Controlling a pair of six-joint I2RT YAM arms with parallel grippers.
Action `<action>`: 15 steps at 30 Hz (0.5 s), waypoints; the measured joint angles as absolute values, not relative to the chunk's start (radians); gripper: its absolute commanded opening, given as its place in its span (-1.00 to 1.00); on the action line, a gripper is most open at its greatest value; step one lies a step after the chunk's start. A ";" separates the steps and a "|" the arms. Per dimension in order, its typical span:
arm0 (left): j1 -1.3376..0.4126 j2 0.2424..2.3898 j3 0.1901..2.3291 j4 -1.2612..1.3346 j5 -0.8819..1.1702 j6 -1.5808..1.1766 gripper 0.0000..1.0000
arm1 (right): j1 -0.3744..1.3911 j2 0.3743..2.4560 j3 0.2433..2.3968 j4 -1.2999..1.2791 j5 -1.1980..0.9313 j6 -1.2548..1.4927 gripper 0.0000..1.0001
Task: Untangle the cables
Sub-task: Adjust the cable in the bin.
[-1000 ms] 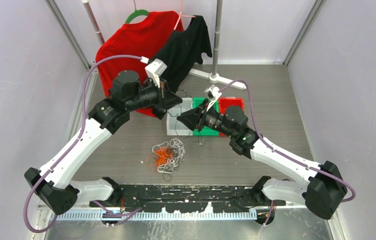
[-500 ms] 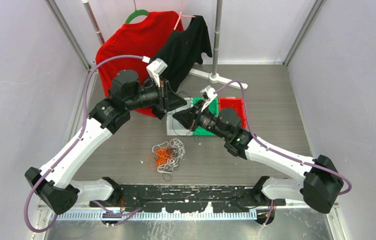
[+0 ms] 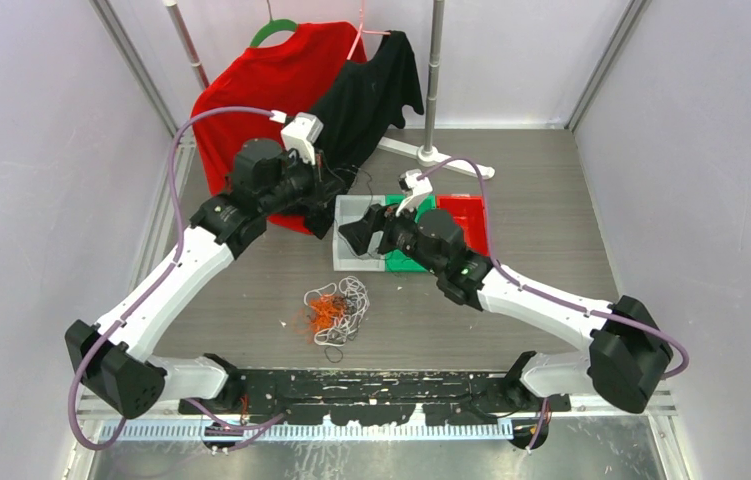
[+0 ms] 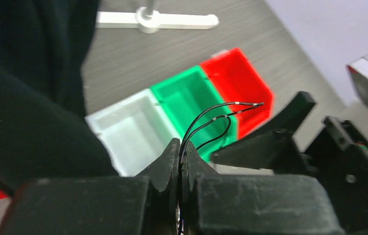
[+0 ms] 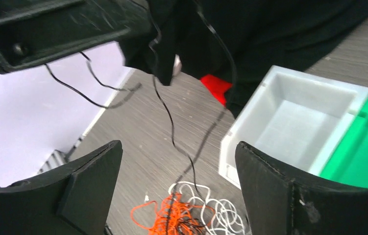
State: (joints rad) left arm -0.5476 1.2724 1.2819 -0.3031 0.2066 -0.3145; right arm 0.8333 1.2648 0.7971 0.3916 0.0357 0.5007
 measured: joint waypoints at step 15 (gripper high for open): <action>-0.548 1.283 1.253 -0.293 -0.008 -0.119 -1.00 | 0.780 1.308 0.850 0.117 0.109 0.523 1.00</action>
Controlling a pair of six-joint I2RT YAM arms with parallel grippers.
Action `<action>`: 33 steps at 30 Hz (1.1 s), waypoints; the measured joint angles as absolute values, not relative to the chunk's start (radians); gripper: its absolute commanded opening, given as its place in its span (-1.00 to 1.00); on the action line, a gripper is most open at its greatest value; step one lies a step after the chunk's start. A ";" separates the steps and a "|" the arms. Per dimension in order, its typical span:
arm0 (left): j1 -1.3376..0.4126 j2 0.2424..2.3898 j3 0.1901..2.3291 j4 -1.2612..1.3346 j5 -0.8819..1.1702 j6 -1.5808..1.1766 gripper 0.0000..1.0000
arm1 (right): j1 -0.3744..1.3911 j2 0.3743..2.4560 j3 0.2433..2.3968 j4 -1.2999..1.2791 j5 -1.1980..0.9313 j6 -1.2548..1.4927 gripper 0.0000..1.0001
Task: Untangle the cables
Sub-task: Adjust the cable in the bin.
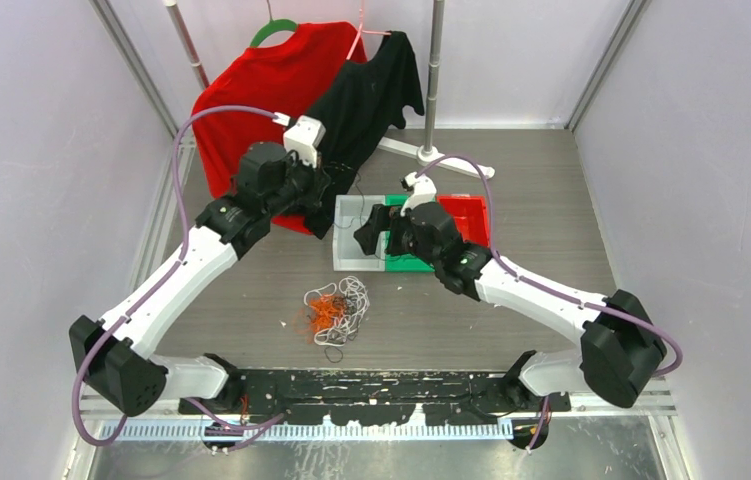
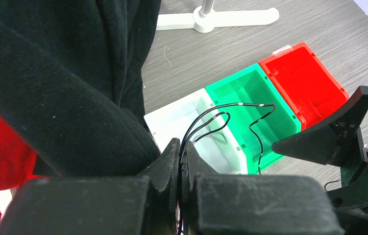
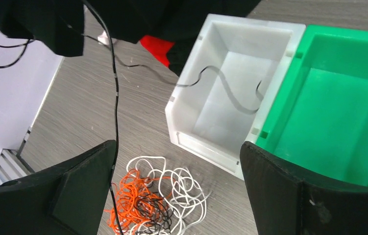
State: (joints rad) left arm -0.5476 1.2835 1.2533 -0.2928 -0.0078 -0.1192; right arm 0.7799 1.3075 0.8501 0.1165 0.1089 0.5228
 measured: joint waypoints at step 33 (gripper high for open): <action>-0.376 1.138 1.182 -0.379 0.263 -0.311 -1.00 | 0.564 1.020 0.602 0.577 -0.057 0.795 1.00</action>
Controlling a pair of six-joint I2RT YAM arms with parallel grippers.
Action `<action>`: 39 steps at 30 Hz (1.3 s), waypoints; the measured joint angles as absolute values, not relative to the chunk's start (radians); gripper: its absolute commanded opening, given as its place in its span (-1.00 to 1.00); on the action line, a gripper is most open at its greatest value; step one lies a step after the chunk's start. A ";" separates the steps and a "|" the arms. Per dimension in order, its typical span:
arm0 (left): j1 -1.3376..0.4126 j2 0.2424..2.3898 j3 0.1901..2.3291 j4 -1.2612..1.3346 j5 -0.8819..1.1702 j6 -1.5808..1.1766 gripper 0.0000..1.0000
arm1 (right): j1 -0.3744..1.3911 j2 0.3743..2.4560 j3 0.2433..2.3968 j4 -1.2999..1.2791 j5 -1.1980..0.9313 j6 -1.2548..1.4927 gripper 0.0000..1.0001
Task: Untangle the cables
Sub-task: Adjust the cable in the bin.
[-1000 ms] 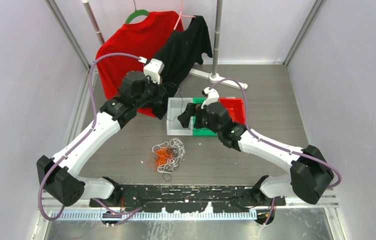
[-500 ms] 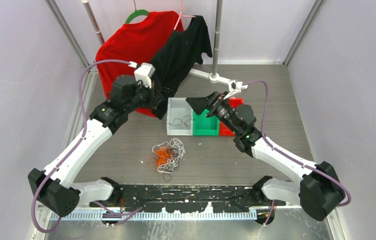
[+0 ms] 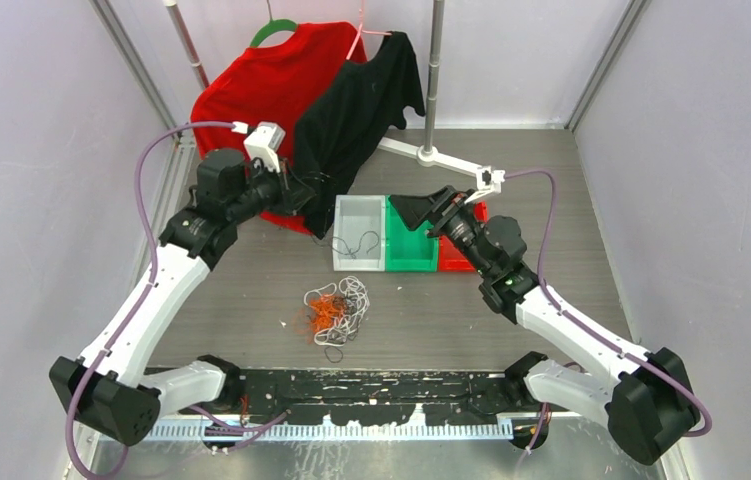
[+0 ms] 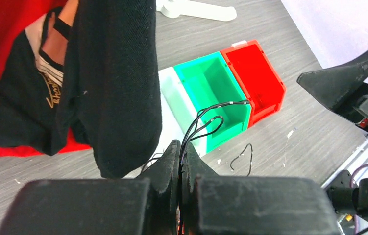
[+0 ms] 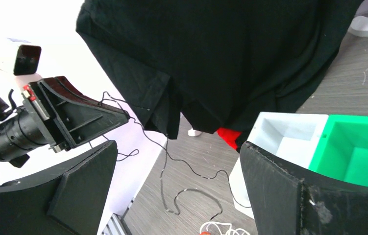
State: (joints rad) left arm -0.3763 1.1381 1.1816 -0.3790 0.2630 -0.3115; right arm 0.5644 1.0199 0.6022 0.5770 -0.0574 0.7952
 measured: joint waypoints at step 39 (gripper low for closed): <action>-0.548 1.372 1.261 -0.235 -0.057 0.046 -1.00 | 0.564 1.129 0.662 0.283 -0.017 0.759 0.54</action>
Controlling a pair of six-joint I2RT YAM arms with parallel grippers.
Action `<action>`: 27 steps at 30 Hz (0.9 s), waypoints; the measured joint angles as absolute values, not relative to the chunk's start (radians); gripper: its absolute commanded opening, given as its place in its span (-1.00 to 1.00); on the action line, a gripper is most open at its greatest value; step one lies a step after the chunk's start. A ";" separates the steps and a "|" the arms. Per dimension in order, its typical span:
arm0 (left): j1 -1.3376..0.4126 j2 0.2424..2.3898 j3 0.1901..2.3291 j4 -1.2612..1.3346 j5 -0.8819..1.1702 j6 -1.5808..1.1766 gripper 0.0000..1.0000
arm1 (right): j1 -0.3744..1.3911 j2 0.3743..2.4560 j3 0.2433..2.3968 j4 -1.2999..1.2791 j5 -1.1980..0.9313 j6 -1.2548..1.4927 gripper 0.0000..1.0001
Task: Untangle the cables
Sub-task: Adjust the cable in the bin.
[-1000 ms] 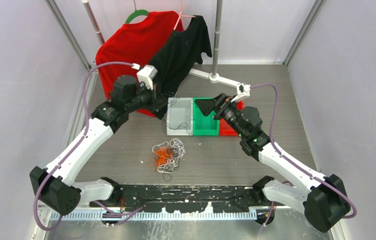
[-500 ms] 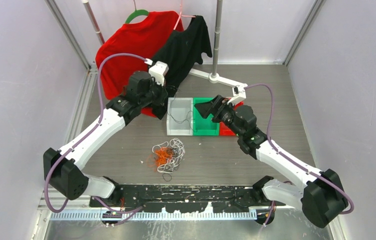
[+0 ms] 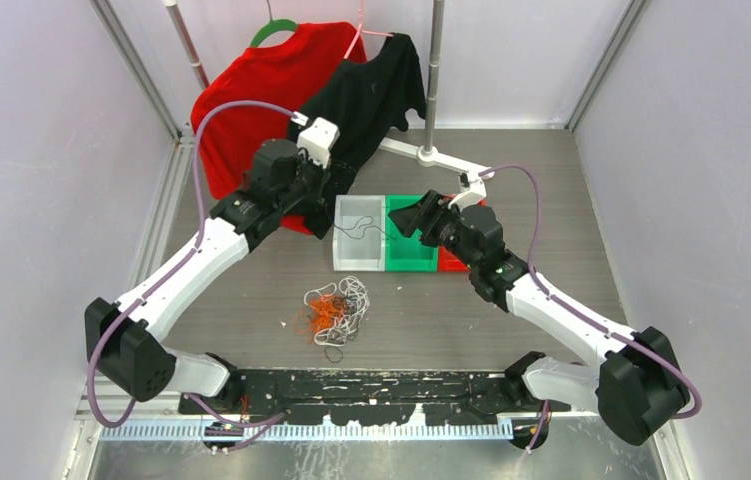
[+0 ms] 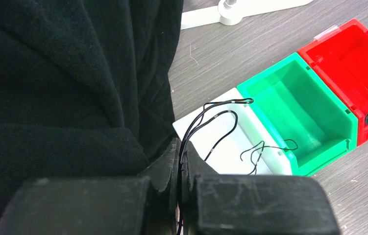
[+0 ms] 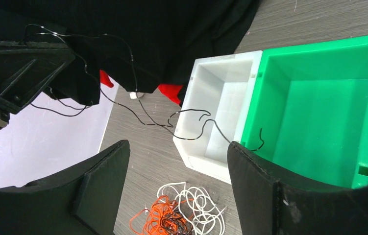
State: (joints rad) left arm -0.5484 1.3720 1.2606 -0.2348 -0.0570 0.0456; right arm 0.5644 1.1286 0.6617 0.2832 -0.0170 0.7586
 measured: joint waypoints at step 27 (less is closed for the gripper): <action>-0.580 1.298 1.260 -0.244 -0.020 0.113 -1.00 | 0.564 1.156 0.679 0.226 0.026 0.757 0.47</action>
